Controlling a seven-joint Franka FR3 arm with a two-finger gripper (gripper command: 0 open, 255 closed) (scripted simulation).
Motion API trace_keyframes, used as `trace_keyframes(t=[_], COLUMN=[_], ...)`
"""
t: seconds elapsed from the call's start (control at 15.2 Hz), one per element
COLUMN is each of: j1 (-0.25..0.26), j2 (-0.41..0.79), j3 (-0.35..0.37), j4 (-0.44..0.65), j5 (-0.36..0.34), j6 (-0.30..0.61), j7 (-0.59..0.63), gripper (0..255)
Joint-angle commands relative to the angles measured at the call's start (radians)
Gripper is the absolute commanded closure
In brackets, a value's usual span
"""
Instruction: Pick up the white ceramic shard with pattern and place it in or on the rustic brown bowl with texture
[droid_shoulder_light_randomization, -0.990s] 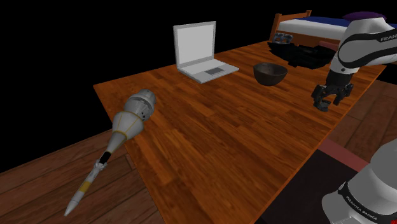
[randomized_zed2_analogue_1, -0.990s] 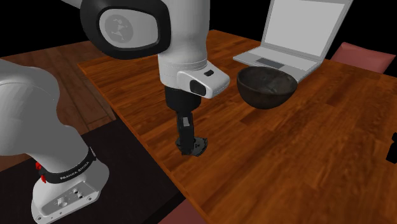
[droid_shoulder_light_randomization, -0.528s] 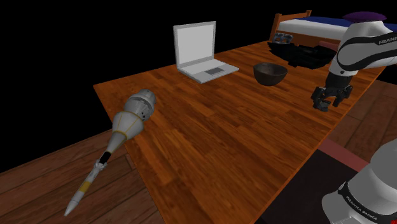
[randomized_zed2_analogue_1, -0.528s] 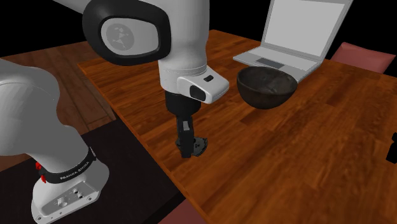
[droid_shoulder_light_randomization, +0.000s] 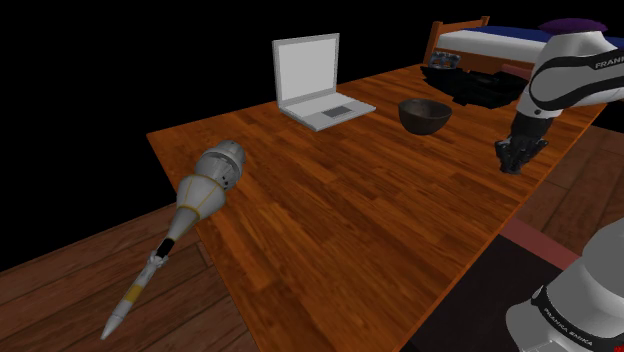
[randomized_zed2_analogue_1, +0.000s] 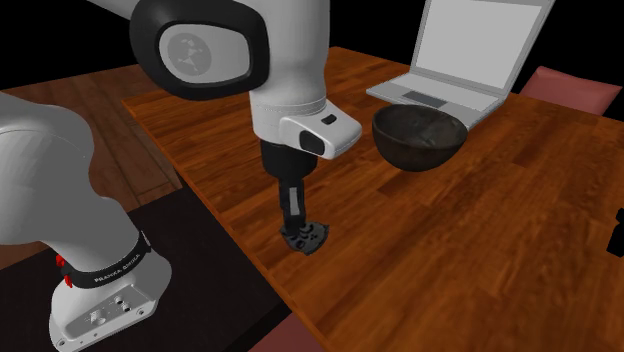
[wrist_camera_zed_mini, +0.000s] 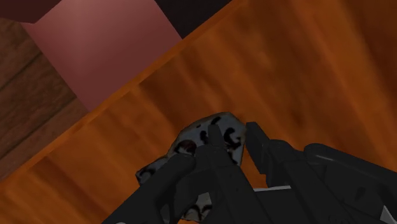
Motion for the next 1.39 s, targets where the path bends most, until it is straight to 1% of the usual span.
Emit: trace_keyframes(t=[0.0, 0.13, 0.73, 1.32], j1=[0.000, -0.003, -0.001, 0.005], j2=[0.005, 0.002, -0.057, -0.089], j3=[-0.002, -0.003, 0.031, 0.061], j4=[-0.004, -0.005, 0.078, 0.178], j5=[0.000, -0.002, 0.021, 0.043], j6=[0.000, -0.002, -0.144, -0.275], j7=[0.000, -0.003, -0.010, -0.018], gripper=[255, 255, 255, 255])
